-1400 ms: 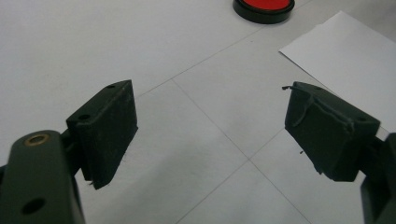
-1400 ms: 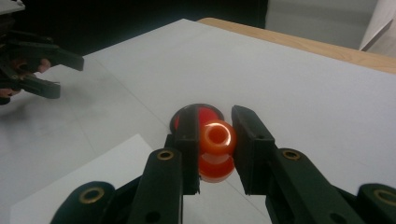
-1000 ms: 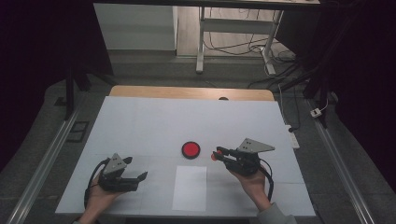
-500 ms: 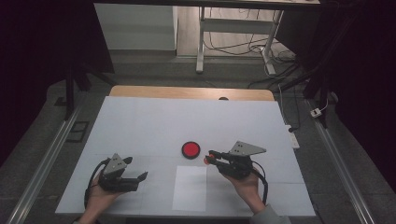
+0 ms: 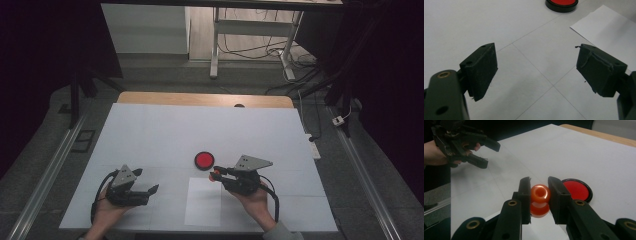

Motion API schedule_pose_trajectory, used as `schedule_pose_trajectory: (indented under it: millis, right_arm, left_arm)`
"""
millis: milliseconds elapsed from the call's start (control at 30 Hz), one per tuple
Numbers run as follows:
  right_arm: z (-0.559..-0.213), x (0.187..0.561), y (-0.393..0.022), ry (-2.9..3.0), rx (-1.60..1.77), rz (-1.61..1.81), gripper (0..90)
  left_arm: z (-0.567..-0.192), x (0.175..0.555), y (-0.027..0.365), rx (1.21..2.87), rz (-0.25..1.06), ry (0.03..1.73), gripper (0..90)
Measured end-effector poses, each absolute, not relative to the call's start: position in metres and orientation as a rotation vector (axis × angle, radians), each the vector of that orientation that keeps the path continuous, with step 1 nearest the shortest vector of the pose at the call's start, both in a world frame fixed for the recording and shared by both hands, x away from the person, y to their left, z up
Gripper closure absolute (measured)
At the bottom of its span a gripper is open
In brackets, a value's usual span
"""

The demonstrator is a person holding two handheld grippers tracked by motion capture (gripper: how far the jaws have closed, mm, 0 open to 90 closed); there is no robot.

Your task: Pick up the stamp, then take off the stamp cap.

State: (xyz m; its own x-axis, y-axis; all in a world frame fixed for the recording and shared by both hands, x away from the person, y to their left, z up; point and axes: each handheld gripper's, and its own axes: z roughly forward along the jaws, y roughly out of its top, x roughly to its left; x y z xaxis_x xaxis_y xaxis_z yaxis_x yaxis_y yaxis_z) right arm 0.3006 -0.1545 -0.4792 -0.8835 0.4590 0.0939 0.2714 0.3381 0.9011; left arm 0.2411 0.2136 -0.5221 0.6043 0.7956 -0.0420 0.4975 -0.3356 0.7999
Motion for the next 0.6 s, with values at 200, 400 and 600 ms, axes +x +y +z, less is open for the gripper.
schedule_pose_trajectory:
  millis: [200,400,600]
  right_arm:
    - [-0.4821,0.2994,-0.1486,2.436,0.659,1.574,72.2]
    - [-0.4825,0.2998,-0.1489,2.433,0.660,1.571,72.2]
    - [-0.4828,0.3000,-0.1497,2.432,0.662,1.571,72.2]
  left_arm:
    - [-0.5222,0.2410,0.2135,2.009,0.459,1.022,17.0]
    - [-0.5224,0.2414,0.2136,2.009,0.459,1.022,17.0]
    - [-0.5220,0.2405,0.2124,2.010,0.458,1.019,17.0]
